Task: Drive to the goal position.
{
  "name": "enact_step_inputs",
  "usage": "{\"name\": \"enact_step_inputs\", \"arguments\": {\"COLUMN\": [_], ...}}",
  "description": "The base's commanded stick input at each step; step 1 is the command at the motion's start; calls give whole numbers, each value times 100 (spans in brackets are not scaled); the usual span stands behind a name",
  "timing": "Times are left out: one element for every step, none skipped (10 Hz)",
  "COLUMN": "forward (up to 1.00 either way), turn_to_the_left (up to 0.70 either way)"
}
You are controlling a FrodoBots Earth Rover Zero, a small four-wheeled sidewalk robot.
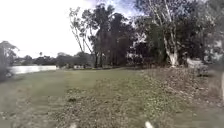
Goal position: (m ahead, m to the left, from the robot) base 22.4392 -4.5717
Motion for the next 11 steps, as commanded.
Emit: {"name": "enact_step_inputs", "arguments": {"forward": [70,70,70,70,70,70,70,70,70,70,70], "turn_to_the_left": [0,0,-1,-23,-17,0,0,-9,-24,-29,-28]}}
